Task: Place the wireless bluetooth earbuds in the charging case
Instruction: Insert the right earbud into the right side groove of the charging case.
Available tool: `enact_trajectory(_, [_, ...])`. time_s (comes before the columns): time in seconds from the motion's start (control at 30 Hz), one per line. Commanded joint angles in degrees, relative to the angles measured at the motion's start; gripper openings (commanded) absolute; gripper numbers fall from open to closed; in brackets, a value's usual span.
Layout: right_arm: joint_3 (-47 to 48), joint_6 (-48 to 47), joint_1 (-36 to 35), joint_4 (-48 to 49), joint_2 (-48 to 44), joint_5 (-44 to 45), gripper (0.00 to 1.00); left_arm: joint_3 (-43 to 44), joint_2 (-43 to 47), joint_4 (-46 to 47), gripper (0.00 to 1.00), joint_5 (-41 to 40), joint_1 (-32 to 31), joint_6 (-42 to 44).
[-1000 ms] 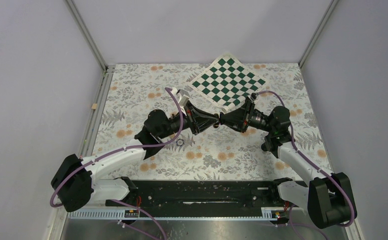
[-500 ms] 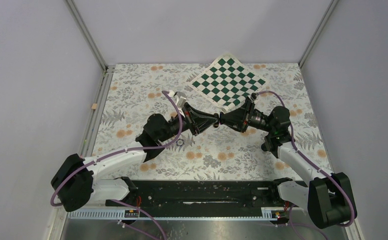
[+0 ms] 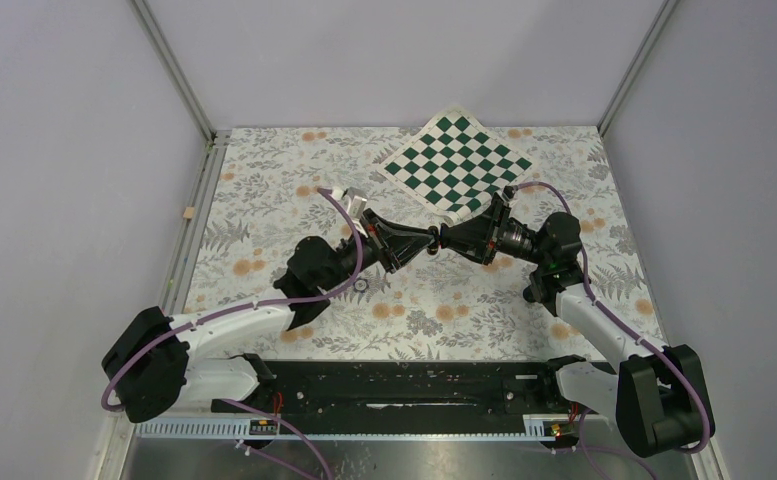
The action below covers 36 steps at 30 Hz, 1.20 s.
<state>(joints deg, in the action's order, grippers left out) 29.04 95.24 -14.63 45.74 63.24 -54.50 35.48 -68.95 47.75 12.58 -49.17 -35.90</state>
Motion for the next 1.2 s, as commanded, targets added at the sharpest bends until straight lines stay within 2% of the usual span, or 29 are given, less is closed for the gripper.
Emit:
enact_trajectory(0.0, [0.50,0.49,-0.13,3.70,-1.22,1.06,0.00,-0.78,0.96,3.30,0.00,-1.99,-0.24,-0.66])
enact_trajectory(0.67, [0.62,-1.31,-0.14,0.99,-2.35,1.33,0.00,-0.71,1.42,2.79,0.00,-5.68,-1.58,-0.66])
enact_trajectory(1.17, [-0.58,-2.16,-0.40,0.71,-2.24,1.51,0.00,-1.15,1.52,5.72,0.00,-6.63,-1.65,-3.54])
